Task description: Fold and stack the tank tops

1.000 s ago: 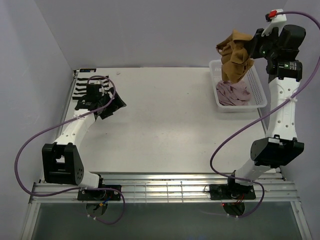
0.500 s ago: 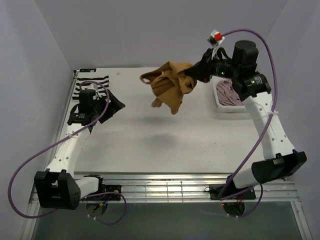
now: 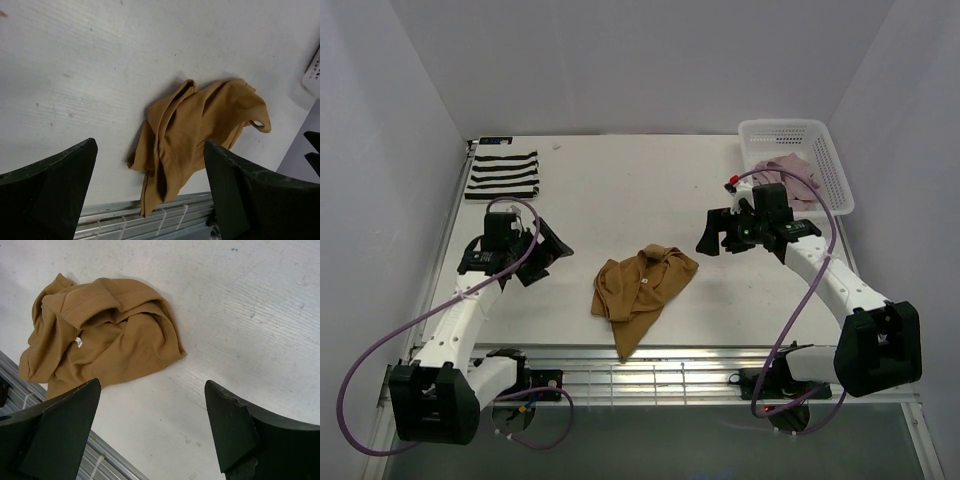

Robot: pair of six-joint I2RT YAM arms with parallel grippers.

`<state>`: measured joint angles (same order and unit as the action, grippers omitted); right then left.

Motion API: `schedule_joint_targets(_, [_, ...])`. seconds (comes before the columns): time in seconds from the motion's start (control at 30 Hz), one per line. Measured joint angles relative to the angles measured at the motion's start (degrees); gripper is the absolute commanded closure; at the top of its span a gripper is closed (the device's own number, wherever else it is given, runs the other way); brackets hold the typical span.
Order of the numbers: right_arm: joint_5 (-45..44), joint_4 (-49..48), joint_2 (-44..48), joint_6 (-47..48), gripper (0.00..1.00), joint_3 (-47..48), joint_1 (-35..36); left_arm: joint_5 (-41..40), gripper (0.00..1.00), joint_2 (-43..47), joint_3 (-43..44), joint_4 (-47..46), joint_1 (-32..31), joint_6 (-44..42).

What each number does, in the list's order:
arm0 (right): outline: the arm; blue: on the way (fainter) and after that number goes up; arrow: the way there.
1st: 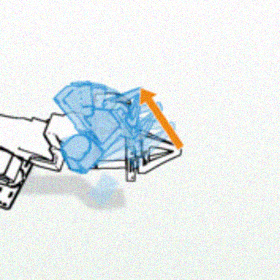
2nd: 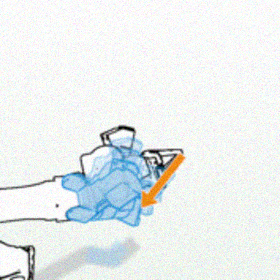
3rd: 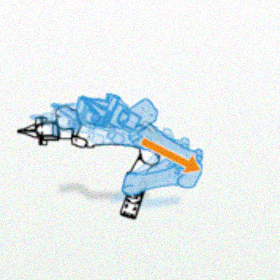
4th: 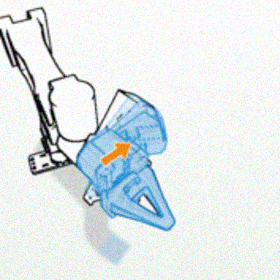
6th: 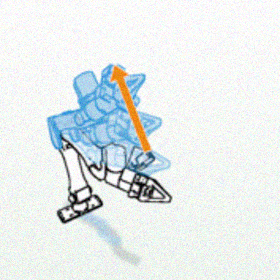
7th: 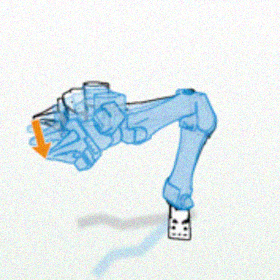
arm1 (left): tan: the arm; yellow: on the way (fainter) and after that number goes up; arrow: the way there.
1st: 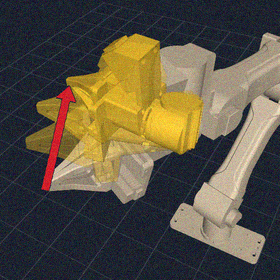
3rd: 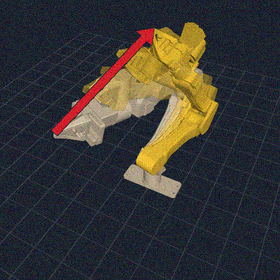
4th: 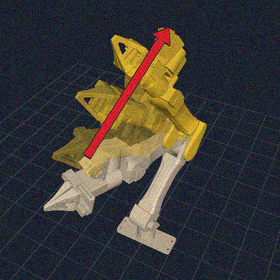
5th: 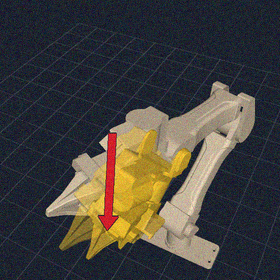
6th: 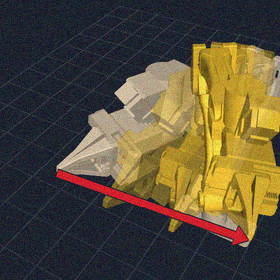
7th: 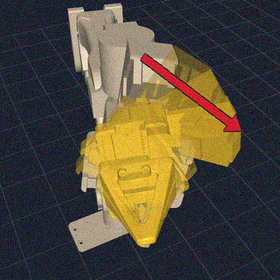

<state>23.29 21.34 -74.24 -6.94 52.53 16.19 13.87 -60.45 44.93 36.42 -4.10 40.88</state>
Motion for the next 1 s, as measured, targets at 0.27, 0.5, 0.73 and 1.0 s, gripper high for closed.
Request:
schedule_joint_targets(0.27, [-5.25, -1.27, 1.70, -1.44, 0.10, -0.66, 9.40, 7.48, 0.02, 3.48, -9.66, 1.29, -7.61, 1.99])
schedule_joint_targets(0.5, [-11.63, -1.81, -6.97, -0.87, 0.10, 5.01, 20.15, 9.75, 0.02, 4.72, -13.27, -1.90, -20.11, 8.20])
schedule_joint_targets(0.73, [-13.11, -1.81, -14.36, 0.76, 0.10, 10.80, 26.60, 9.79, 0.14, -1.57, -14.78, -8.90, -26.75, 13.18])
schedule_joint_targets(1.0, [-14.32, -1.62, -21.55, 1.57, 0.02, 14.36, 28.57, 8.48, 0.51, -9.77, -13.27, -13.79, -27.65, 15.52])
